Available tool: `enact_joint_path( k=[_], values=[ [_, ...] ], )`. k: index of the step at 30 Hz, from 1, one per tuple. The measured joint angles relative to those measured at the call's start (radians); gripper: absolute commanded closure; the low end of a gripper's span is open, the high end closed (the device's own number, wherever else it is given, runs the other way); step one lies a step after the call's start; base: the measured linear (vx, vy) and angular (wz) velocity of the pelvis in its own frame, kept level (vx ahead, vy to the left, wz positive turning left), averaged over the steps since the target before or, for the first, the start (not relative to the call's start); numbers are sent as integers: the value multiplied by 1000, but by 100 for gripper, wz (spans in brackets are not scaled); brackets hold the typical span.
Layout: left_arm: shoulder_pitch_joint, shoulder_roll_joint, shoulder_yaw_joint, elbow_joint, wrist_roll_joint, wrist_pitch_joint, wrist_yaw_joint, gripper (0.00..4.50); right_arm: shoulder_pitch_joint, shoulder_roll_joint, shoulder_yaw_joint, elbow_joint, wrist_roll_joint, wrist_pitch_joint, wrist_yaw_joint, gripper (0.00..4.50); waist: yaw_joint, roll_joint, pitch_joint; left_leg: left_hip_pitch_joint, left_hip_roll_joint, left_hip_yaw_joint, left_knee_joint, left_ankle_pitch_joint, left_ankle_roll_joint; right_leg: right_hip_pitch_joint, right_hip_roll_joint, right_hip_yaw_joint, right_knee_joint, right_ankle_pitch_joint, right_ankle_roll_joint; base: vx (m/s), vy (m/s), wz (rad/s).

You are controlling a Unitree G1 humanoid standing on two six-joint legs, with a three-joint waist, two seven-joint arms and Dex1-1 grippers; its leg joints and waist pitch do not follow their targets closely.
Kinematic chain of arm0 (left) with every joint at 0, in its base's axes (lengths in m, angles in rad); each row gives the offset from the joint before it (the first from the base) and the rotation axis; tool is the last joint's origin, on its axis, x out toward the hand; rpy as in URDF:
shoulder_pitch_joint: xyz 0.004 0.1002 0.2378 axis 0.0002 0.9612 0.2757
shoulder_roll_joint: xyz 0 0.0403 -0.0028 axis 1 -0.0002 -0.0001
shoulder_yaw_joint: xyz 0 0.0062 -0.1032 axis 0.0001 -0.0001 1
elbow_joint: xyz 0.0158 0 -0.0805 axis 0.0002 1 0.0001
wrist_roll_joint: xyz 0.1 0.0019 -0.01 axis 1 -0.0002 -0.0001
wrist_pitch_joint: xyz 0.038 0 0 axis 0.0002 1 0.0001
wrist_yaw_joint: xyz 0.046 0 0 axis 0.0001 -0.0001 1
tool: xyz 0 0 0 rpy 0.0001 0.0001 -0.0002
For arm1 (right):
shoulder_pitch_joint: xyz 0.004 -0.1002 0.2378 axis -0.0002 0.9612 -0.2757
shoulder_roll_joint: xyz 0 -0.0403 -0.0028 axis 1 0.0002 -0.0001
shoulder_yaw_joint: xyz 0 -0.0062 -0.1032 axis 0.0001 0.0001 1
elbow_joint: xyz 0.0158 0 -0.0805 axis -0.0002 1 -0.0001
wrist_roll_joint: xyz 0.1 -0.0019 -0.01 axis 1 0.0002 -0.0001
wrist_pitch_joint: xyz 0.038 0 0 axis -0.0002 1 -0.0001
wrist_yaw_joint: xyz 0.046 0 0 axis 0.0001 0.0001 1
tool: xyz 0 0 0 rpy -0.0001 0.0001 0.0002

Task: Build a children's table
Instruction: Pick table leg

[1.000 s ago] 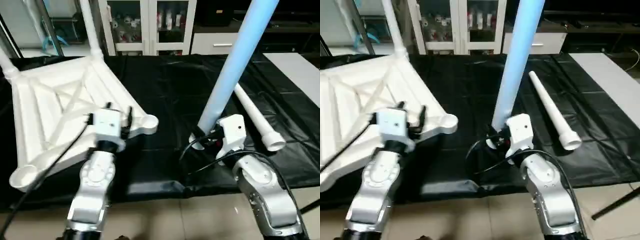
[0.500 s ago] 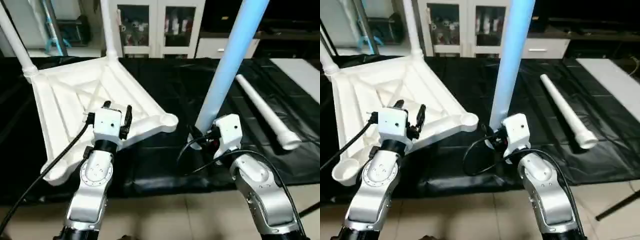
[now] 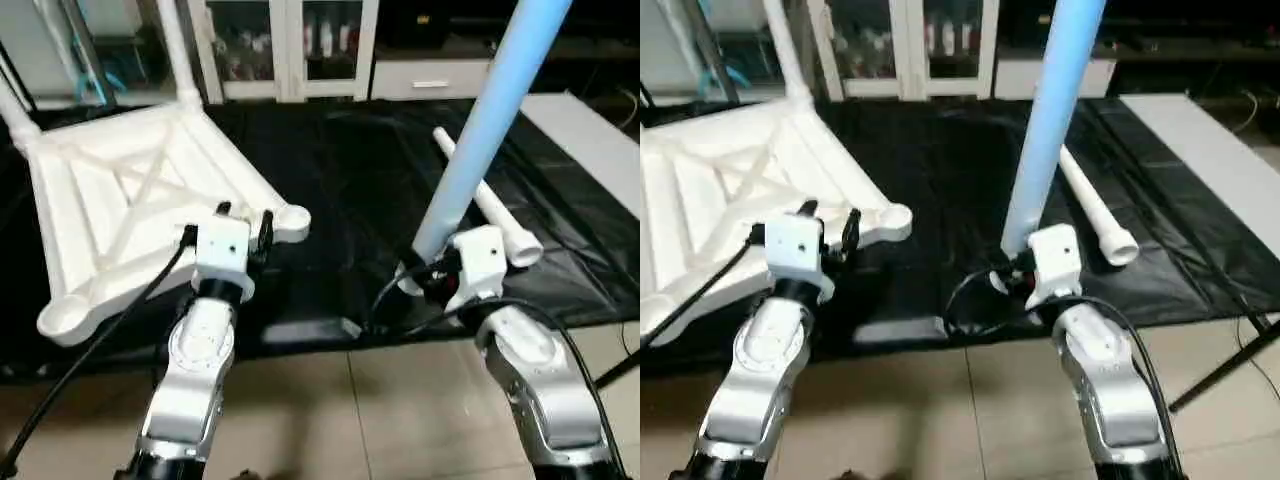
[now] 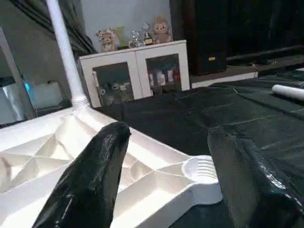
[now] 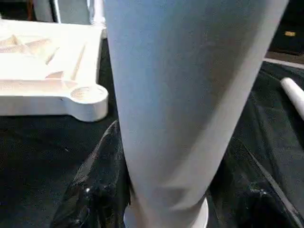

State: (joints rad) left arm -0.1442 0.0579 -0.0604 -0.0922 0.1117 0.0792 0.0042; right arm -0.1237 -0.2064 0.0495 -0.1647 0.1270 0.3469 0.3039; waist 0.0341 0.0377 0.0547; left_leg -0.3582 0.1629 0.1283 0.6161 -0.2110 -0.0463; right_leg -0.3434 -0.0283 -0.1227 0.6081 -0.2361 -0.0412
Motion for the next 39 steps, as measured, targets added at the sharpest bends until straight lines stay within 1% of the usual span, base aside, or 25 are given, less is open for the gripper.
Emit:
enact_joint_path(
  k=[1,2,4,5,7,8,10,11,12,14,16,17,18,19,20,22,24,26,27,28,31,34,35,36,39],
  values=[
    [0,0,7,0,0,-1,1,146,-2,0,0,0,2,0,2,262,-7,2,8,16,1,0,-3,-7,-1,24,-2,-8,-8,-2,3,11,51,-4],
    [-5,1,8,0,0,-1,1,146,-1,-2,-3,-1,2,0,3,262,-11,8,11,10,-13,-19,-7,-8,1,45,-20,-36,5,-15,9,-2,64,16],
    [-17,2,3,-2,0,-5,1,146,-2,-9,-13,0,1,0,4,262,-23,-19,8,2,-46,-36,-1,-9,5,56,-38,-10,50,-67,23,1,24,38],
    [-11,-8,-1,-1,0,-5,0,146,-2,-10,-12,1,1,1,6,262,-30,-25,13,-1,-49,-37,37,-28,33,62,-45,-14,48,-79,24,80,-10,69],
    [-1,-10,-10,-1,-1,-5,-1,146,-3,-9,-11,6,-1,0,7,262,-27,-10,13,-32,-33,-36,181,-60,85,97,-67,-48,23,-88,37,125,32,71],
    [-3,-9,-11,-2,-1,-5,-1,146,-3,-10,-11,6,-1,0,7,262,-27,-4,10,-31,-22,-32,163,-62,89,111,-74,-64,6,-89,41,137,65,56],
    [-11,-9,-17,-6,-1,-7,-3,146,-8,-11,-16,7,-1,0,6,262,-30,25,-2,-25,18,-26,56,-50,84,141,-68,-110,-22,-96,59,187,90,80],
    [-8,-3,-14,-6,-1,-7,-4,146,-10,-8,-17,13,-2,0,5,262,-43,25,-1,-8,11,-44,48,-50,45,149,-58,-105,-20,-108,55,241,81,79],
    [4,6,-4,-7,-1,-7,-5,146,-25,8,0,17,-2,0,6,262,-57,12,-3,-4,-17,-67,46,-56,39,131,-53,-62,31,-130,35,124,25,36],
    [15,19,24,3,-1,0,-7,146,-41,24,15,7,6,-6,6,262,-60,10,-8,13,-37,-66,48,-80,47,26,-18,11,172,-136,38,251,55,39],
    [12,14,20,1,-1,0,-10,146,-38,26,0,11,19,-3,-2,262,-58,-8,-12,48,-67,-46,40,-105,47,-74,-22,39,175,-117,83,290,66,18],
    [12,12,18,1,-1,0,-11,146,-37,27,-9,11,21,-3,-5,262,-57,-23,-11,66,-82,-31,36,-116,46,-105,-31,50,153,-97,84,205,5,-1],
    [10,11,15,-1,-1,-1,-12,146,-36,26,-17,11,21,-3,-6,262,-55,-49,-8,86,-103,-13,27,-128,44,-110,-41,67,90,-61,62,210,-67,8],
    [10,7,4,0,-3,0,-14,146,-29,19,-32,12,22,-3,-11,262,-51,-75,-5,112,-119,5,32,-146,49,-100,-45,101,65,43,14,210,-67,8],
    [7,-9,-9,2,-5,1,-19,146,-24,7,-48,17,22,-3,-14,262,-45,-66,-4,115,-114,10,65,-168,91,-87,-26,118,68,24,13,237,-77,21],
    [7,-20,-42,2,-9,1,-27,146,-25,0,-76,27,21,-2,-24,262,-28,-59,-4,89,-119,-19,149,-176,105,-46,-7,131,50,10,2,249,-44,13],
    [5,-18,-40,1,-9,1,-29,146,-29,1,-82,25,21,-2,-25,262,-18,-50,-5,51,-119,-43,168,-160,78,-5,7,136,26,1,-1,196,8,4],
    [4,-20,-34,1,-10,0,-29,146,-34,2,-80,19,23,-2,-24,262,-2,-25,-4,-7,-87,-59,133,-127,34,29,23,121,13,-16,4,177,58,3],
    [4,-25,-31,1,-11,0,-27,146,-34,2,-77,19,27,-2,-22,262,-2,-2,-6,-21,-58,-61,65,-109,28,41,36,103,10,-25,12,145,136,9],
    [6,-28,-28,1,-9,-1,-19,146,-34,4,-73,21,29,-1,-17,262,-3,27,-4,-19,-28,-62,53,-17,22,49,43,81,23,-44,20,145,136,9],
    [12,-19,7,9,-8,0,-4,146,-38,10,-35,20,32,0,5,262,-25,6,-8,-18,-58,-54,61,-43,49,2,2,82,112,-65,7,172,119,7],
    [10,-26,7,10,-8,0,3,146,-45,-11,-35,20,27,0,14,262,-22,-19,-17,-24,-93,-56,63,-42,47,-39,-41,124,56,-16,94,62,36,1],
    [5,-30,3,10,-8,0,6,146,-50,-15,-41,20,27,0,16,262,-25,-23,-18,-36,-102,-70,56,-38,41,-41,-44,119,59,-16,93,0,0,0],
    [-2,-35,0,11,-8,1,9,146,-50,-18,-46,22,27,0,16,262,-29,-23,-18,-45,-102,-77,50,-33,40,-42,-46,105,52,-12,88,-7,-34,26],
    [-12,-39,-14,11,-5,2,11,146,-57,-12,-38,29,26,0,24,262,-46,-13,-16,-62,-101,-148,41,-20,32,-22,-39,28,36,-19,9,-24,-74,45]
  ],
)
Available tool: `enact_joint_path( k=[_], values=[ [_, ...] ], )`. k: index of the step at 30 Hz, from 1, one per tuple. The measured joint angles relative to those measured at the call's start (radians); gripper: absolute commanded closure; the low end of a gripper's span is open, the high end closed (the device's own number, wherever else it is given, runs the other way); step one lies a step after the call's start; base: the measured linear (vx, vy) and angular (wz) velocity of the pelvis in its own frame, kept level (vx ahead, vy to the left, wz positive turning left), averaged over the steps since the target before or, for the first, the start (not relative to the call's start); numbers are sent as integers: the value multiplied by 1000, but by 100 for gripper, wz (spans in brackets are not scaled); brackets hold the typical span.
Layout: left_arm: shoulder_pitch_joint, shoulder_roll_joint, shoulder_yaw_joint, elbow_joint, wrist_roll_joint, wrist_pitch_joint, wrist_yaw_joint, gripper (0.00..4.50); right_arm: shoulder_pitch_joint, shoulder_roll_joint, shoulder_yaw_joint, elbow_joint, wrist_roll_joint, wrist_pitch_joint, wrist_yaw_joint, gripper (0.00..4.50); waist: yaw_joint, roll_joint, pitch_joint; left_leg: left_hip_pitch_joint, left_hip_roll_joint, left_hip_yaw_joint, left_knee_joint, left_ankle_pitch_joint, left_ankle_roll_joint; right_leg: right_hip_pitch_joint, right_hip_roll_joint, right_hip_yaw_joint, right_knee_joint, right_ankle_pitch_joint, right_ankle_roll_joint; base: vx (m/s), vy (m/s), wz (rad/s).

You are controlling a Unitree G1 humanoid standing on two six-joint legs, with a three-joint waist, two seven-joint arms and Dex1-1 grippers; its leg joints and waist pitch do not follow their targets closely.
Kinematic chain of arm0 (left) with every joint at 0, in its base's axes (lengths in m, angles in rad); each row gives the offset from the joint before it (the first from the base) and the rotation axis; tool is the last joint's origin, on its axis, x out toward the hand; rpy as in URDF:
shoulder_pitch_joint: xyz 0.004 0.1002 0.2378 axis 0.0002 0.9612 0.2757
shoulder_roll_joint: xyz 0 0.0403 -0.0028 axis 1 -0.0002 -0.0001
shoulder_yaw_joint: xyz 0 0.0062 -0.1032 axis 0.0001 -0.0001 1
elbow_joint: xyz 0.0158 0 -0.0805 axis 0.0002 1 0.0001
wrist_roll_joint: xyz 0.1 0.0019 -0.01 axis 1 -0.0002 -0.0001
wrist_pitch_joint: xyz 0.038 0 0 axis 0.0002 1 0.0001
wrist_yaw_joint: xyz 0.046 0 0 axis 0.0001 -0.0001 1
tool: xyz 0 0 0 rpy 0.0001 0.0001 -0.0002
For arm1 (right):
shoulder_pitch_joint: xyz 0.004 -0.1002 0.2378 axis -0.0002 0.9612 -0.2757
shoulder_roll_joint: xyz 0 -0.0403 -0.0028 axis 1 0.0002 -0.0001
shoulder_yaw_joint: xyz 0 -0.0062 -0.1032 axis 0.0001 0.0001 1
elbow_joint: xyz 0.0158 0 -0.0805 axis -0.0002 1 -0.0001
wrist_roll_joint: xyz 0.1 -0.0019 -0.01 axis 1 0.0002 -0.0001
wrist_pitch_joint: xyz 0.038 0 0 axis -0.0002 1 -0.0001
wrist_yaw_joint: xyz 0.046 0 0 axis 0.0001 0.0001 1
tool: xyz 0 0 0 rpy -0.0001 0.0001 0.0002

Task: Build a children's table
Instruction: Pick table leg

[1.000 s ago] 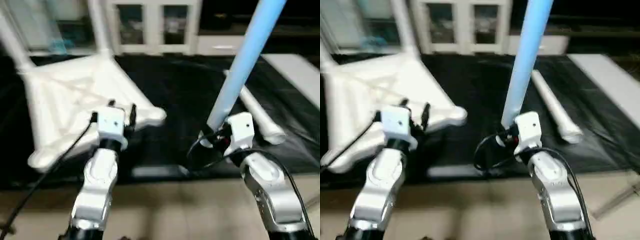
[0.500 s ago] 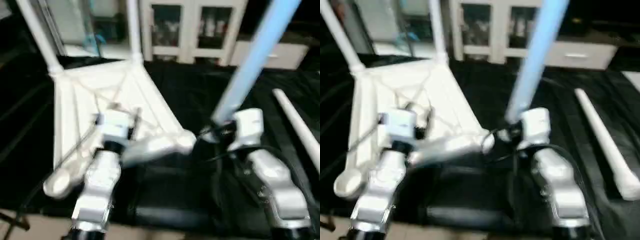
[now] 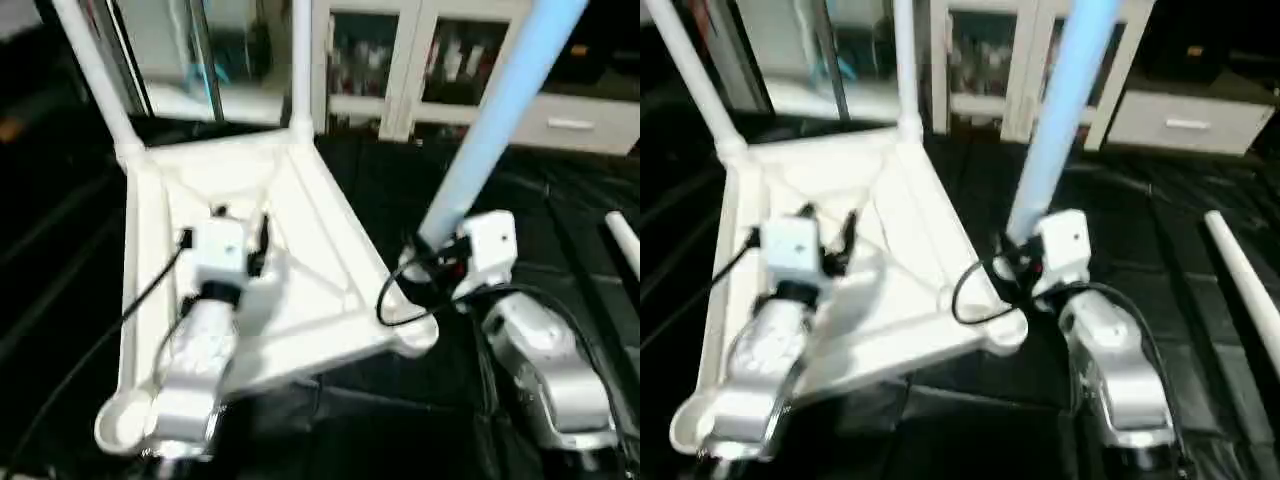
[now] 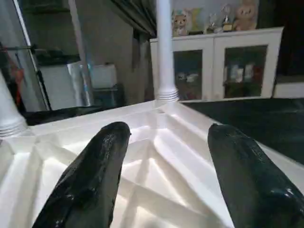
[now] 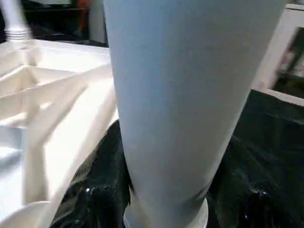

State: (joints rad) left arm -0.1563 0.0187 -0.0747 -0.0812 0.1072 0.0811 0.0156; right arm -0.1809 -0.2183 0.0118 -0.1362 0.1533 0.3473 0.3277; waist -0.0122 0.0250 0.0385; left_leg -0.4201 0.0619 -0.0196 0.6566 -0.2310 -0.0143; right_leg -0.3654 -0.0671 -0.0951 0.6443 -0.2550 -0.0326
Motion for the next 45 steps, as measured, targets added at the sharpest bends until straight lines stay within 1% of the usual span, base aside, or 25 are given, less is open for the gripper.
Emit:
enact_joint_path(
  k=[1,2,3,4,5,6,7,8,9,10,11,12,13,15,17,18,22,23,25,28,33,38,42,43,45],
  values=[
    [0,9,4,0,2,1,1,146,-8,9,10,0,1,0,5,262,-9,2,1,2,-3,-36,0,5,-7,-4,16,3,39,-32,-60,-42,-104,57],
    [0,12,16,0,4,1,4,146,-14,12,20,0,2,0,7,262,-8,0,0,3,-3,-53,-1,11,-17,-8,30,9,87,-56,-74,-60,-155,56],
    [1,12,28,0,4,2,9,146,-20,12,25,0,3,0,9,262,-2,-3,-1,2,-2,-63,-5,18,-28,-13,42,23,115,-69,-81,-76,-215,46],
    [2,11,44,0,4,8,18,146,-31,11,33,0,6,2,12,262,7,-17,-5,1,2,-54,-17,32,-40,-8,43,48,98,-70,-82,-76,-215,46],
    [2,8,49,2,4,12,22,146,-39,9,35,0,6,3,16,262,12,-30,-5,1,8,-45,-20,41,-43,-6,42,61,88,-81,-34,-82,-266,32],
    [5,0,46,8,5,19,24,146,-39,3,35,3,6,3,22,262,22,-31,-4,2,18,-34,-28,46,-31,-2,45,59,83,-71,-11,-40,-143,14],
    [4,-6,42,14,5,23,26,146,-37,-7,34,7,6,5,27,262,43,-39,-1,-4,31,4,-1,24,13,0,50,54,73,-60,-11,-60,-252,17],
    [4,-15,32,18,7,27,30,146,-36,-22,32,23,6,7,32,262,60,-50,4,-4,38,62,56,4,42,3,48,60,69,-55,-10,-71,-205,-2],
    [0,-19,18,20,8,31,31,146,-37,-31,26,30,6,11,38,262,67,-54,4,6,36,85,60,3,38,2,48,60,61,-48,-7,-123,-280,5],
    [-9,-19,7,20,8,34,30,146,-41,-35,11,31,8,13,45,262,71,-49,3,31,31,103,32,4,38,-4,54,58,50,-34,-1,-102,-172,3],
    [-15,-18,6,20,8,39,29,146,-47,-37,2,31,12,14,51,262,72,-38,1,45,32,107,6,3,39,-7,65,53,42,-23,0,-93,-117,10],
    [-22,-10,5,22,6,44,22,146,-52,-37,-8,33,20,17,54,262,72,-24,0,54,42,109,-19,-6,7,-8,71,48,33,-13,-6,-91,-64,8],
    [-23,-2,7,26,2,48,10,146,-54,-40,-15,38,36,23,59,262,70,-23,3,53,54,112,-28,5,-10,-7,74,40,19,-2,-12,-91,-64,8],
    [-23,15,10,42,-29,47,-46,146,-60,-43,-26,50,53,37,72,262,71,-20,4,54,73,121,-31,13,-22,-1,77,26,-2,11,-23,-66,-7,10],
    [-22,40,10,58,-84,32,-135,146,-66,-54,-38,61,74,44,88,262,71,-20,6,53,84,140,-32,17,-30,1,76,25,-8,18,-26,-27,5,4],
    [-22,62,8,58,-137,23,-215,118,-67,-61,-41,63,87,46,101,262,72,-20,7,53,85,145,-32,18,-30,1,74,25,-10,21,-25,0,0,0],
    [-34,175,-25,62,-273,41,-514,98,-75,-82,-72,80,138,63,168,262,73,-21,9,53,87,169,-34,21,-24,0,61,26,-12,27,-20,-8,17,1],
    [-51,209,-44,72,-290,59,-587,98,-81,-86,-83,89,157,68,185,262,73,-20,9,53,87,173,-34,23,-21,0,58,27,-12,28,-18,0,0,0],
    [-91,269,-74,107,-319,97,-739,68,-101,-105,-95,102,189,84,219,262,75,-19,10,53,86,180,-34,24,-19,0,53,28,-13,31,-17,0,0,0],
    [-140,290,-92,154,-344,126,-858,53,-119,-128,-100,104,207,87,257,262,74,-18,11,53,86,195,-36,25,-12,-1,44,28,-13,32,-13,0,0,0],
    [-202,326,-164,218,-346,165,-972,29,-130,-156,-100,103,228,97,299,262,76,-18,12,52,84,198,-36,24,-4,-1,41,29,-15,31,-12,0,0,0],
    [-280,262,-227,381,-301,191,-995,29,-124,-169,-69,61,245,131,339,262,77,-20,13,52,85,199,-37,25,-3,-1,41,29,-15,31,-12,0,0,0],
    [-297,251,-240,394,-282,233,-976,29,-99,-175,-58,40,243,131,343,262,76,-20,13,52,85,199,-37,25,-3,-1,41,29,-15,31,-11,0,0,0],
    [-298,253,-242,394,-279,243,-972,55,-92,-180,-58,40,241,131,345,262,76,-20,13,51,85,199,-37,25,-3,-2,41,29,-15,31,-11,0,0,0],
    [-301,255,-248,394,-278,250,-972,55,-90,-186,-57,39,241,131,345,262,76,-20,13,51,85,199,-37,25,-3,-2,41,29,-15,31,-11,0,0,0]
  ],
)
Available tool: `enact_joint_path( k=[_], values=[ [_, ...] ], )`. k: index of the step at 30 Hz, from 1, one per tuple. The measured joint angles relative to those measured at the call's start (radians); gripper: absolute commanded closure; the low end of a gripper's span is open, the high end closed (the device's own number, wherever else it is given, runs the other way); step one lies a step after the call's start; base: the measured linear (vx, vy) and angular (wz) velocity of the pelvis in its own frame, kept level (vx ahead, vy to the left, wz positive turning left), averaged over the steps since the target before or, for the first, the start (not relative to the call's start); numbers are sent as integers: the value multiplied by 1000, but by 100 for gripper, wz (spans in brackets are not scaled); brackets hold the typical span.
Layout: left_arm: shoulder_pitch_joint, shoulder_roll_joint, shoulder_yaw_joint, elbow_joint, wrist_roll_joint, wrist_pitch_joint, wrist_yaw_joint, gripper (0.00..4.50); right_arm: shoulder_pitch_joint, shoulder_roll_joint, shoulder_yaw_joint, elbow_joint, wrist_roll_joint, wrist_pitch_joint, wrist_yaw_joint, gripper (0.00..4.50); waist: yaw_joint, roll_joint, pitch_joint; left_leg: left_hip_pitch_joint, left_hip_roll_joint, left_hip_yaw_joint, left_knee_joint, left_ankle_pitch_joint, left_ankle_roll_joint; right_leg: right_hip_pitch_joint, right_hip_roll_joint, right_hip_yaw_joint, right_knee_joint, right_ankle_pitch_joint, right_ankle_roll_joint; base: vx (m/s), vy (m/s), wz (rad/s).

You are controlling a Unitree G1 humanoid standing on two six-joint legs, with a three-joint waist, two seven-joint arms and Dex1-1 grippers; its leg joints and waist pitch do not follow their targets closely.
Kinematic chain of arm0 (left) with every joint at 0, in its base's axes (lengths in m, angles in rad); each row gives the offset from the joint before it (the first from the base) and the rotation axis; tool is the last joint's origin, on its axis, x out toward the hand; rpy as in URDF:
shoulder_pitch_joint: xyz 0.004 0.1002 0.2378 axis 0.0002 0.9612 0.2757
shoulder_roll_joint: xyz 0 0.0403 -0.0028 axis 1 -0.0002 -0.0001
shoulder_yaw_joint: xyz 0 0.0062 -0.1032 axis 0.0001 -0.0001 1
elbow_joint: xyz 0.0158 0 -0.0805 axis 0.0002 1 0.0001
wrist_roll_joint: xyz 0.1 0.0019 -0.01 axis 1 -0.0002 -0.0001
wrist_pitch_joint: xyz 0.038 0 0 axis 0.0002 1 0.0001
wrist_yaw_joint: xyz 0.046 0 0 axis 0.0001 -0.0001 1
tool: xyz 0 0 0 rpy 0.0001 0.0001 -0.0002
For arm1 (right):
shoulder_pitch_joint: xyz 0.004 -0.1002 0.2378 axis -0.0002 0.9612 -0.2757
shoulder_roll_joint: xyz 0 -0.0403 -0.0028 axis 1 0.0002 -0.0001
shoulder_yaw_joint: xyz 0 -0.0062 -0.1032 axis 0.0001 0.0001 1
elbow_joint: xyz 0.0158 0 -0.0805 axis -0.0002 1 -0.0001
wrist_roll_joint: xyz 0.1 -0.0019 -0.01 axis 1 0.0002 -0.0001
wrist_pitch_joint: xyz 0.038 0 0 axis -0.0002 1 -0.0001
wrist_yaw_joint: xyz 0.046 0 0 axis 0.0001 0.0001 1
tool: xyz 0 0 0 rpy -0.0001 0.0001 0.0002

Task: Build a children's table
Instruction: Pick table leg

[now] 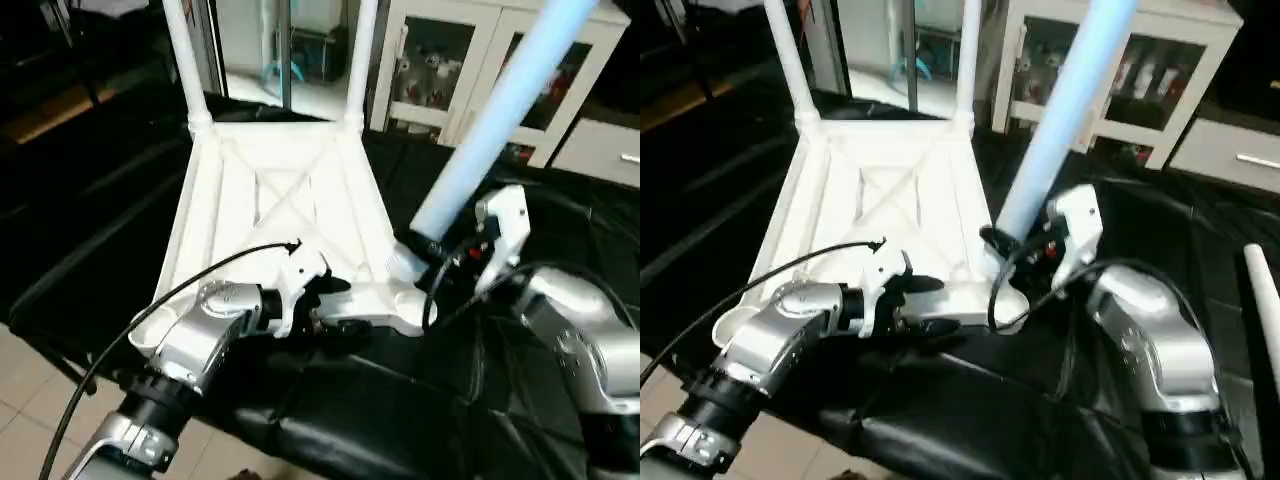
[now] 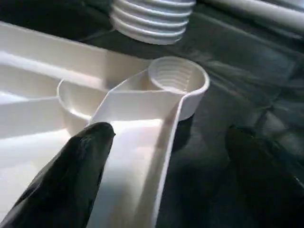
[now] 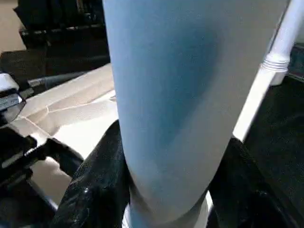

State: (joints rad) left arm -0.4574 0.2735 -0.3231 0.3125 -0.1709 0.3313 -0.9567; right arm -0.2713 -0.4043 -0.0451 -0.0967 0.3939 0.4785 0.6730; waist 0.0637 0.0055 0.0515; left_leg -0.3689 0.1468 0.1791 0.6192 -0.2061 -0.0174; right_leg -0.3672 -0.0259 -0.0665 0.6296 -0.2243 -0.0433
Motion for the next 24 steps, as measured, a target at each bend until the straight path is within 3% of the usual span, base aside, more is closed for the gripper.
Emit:
enact_joint_path(
  k=[3,13,21,24],
  values=[
    [-15,6,-15,-4,16,23,0,98,3,-7,4,-11,0,1,2,262,1,0,0,0,0,0,0,0,0,0,0,0,0,0,0,0,0,0],
    [-37,-12,-35,-11,27,160,8,164,12,-25,16,-17,-21,-10,-1,262,4,8,5,-1,0,0,0,0,0,0,0,0,-1,0,0,0,0,0],
    [-49,-29,-47,-2,37,165,24,179,21,-19,22,-17,-36,-12,-11,262,7,9,6,-1,0,0,-1,0,0,0,0,0,-1,0,0,0,0,0],
    [-71,-36,-69,35,59,151,24,210,32,-20,23,-17,-42,-13,-13,262,10,14,7,0,0,0,-1,0,0,1,0,0,-2,0,0,0,0,0]
  ],
)
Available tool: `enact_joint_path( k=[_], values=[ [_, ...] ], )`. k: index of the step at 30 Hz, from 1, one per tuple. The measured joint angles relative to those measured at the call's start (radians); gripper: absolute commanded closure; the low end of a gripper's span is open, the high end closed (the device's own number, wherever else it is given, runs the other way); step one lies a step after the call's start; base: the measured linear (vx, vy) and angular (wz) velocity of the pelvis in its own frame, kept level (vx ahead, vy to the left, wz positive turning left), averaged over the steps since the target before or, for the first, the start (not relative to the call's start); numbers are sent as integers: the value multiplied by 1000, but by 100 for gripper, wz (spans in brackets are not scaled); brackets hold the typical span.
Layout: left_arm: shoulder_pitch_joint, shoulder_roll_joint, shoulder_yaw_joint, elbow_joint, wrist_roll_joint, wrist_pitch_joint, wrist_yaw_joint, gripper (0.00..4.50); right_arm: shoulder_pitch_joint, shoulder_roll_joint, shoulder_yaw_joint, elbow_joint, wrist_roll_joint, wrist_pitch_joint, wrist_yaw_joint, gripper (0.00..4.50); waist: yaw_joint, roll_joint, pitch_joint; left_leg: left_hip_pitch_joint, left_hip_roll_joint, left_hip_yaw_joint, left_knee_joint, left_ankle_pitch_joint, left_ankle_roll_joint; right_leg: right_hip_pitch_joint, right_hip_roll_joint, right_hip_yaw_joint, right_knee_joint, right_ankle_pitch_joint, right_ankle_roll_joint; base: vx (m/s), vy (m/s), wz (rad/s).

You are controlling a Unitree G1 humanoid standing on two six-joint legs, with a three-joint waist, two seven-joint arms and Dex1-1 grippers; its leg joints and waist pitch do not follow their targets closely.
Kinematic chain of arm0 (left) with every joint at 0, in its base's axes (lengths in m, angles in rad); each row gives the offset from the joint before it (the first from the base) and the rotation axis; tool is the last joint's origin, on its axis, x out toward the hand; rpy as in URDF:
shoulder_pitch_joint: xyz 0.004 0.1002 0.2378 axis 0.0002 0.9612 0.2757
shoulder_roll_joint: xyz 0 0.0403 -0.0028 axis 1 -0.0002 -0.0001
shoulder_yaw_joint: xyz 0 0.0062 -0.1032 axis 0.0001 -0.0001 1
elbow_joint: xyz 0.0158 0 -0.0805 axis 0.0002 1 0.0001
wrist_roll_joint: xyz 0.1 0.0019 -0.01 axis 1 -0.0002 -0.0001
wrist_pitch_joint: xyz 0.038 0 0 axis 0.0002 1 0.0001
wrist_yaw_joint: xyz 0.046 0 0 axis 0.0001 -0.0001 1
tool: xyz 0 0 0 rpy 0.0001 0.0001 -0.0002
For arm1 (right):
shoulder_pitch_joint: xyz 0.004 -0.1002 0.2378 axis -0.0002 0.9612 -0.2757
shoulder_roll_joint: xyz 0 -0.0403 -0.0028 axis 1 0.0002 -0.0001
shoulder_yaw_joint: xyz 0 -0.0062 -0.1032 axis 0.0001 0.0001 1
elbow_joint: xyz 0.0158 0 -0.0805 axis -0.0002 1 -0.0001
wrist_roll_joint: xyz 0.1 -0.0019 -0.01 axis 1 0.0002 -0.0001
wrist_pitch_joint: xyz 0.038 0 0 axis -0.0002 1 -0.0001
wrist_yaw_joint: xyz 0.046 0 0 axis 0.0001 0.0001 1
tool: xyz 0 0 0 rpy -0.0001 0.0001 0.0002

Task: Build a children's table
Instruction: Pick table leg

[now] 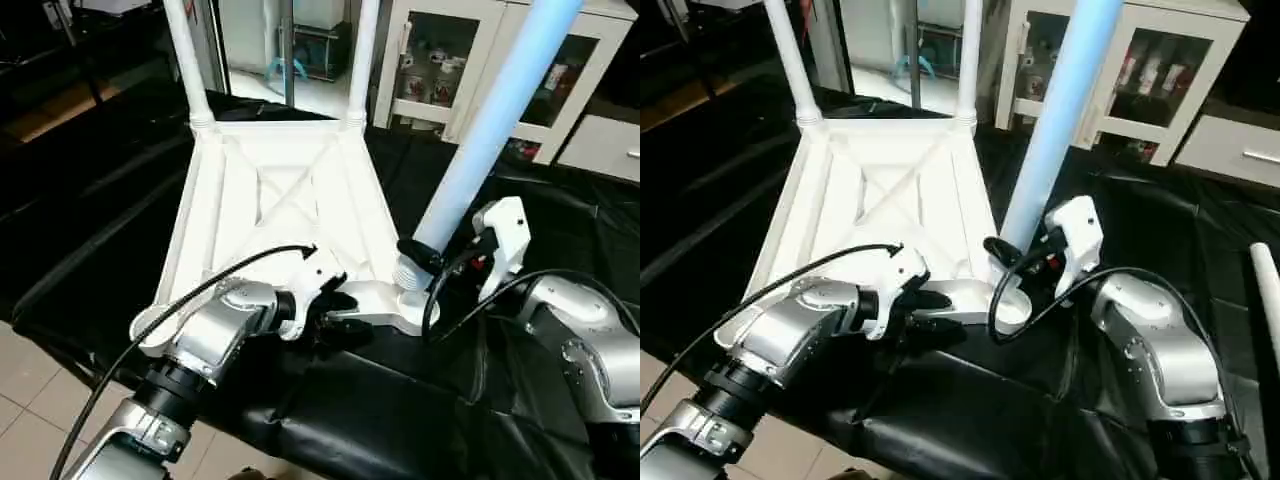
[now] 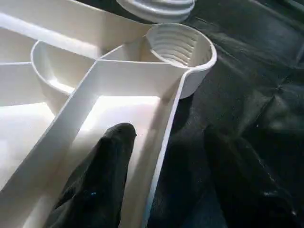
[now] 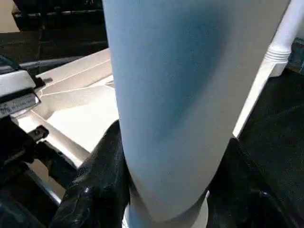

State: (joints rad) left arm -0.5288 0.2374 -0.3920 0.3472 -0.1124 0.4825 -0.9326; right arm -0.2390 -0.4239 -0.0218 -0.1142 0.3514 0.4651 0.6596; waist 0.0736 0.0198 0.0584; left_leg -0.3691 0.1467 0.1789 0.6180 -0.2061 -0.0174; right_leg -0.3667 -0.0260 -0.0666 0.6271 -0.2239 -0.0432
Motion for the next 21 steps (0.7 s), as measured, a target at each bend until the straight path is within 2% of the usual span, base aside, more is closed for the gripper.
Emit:
enact_joint_path(
  k=[2,7,10,14,21],
  values=[
    [-38,-5,-51,52,50,-44,-2,216,2,0,7,0,-3,0,-1,262,8,4,1,0,0,1,0,1,1,1,0,0,-1,1,1,0,0,0],
    [-65,-2,-96,101,112,-105,7,257,3,-2,19,-1,-10,-2,-4,262,12,8,1,1,0,1,0,1,1,2,-1,0,-1,2,2,0,0,0],
    [-76,-1,-96,135,144,-139,41,287,3,-1,25,-1,-11,-8,-6,262,13,10,1,1,0,1,0,2,1,2,-1,0,-1,2,4,0,0,0],
    [-94,-11,-85,176,146,-157,53,314,3,0,28,-3,-11,-9,-7,262,15,14,-1,1,0,1,0,2,1,2,-1,0,-1,2,5,0,0,0],
    [-93,0,-69,182,136,-182,20,332,6,-5,28,-11,-10,-10,2,262,18,14,0,-1,0,1,0,2,2,2,-2,-1,-2,2,4,0,0,0]
  ],
)
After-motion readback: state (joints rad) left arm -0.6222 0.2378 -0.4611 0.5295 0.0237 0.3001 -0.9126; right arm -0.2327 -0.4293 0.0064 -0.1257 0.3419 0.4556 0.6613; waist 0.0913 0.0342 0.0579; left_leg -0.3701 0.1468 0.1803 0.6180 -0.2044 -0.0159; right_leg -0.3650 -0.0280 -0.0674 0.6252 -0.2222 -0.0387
